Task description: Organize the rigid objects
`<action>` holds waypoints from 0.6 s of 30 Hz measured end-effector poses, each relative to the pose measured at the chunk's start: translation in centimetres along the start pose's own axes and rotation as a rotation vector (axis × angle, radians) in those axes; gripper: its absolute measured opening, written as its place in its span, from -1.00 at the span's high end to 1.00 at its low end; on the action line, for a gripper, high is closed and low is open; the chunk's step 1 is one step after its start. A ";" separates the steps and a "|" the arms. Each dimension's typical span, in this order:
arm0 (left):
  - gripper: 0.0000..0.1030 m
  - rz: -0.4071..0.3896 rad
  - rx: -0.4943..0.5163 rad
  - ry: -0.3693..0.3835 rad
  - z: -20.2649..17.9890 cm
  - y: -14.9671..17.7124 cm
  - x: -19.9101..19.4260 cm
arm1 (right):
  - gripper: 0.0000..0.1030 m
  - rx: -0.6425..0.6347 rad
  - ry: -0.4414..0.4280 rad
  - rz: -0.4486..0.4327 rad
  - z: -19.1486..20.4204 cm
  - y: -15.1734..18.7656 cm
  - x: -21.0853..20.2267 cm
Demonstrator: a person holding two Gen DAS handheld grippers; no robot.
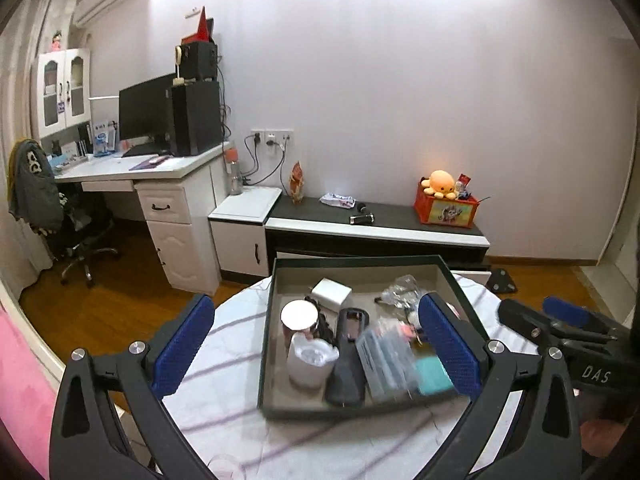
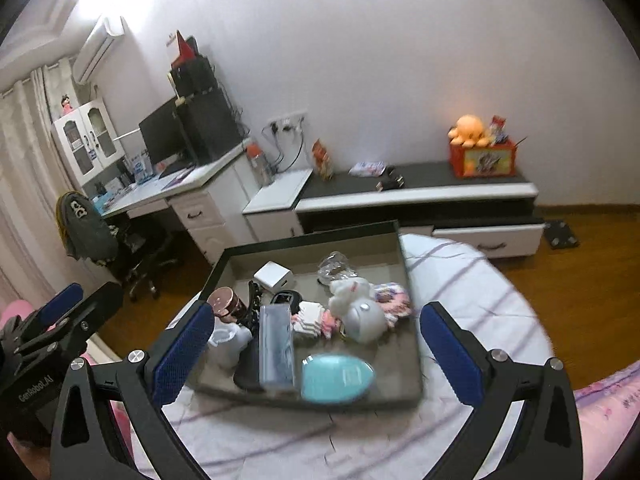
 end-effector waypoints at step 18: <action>-1.00 -0.160 0.018 -0.062 -1.3 7.1 -19.8 | -1.00 -0.080 0.143 -0.196 1.8 9.5 -19.7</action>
Point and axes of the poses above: each gripper's, at about its wrist camera, not at the fingertips, and x roughly the way its jaws point, z to its left, y to its underside, the point moved 7 cm from there along x, roughly the way its jaws point, and after that the axes turned 3 degrees about y, right-handed, at the moved point
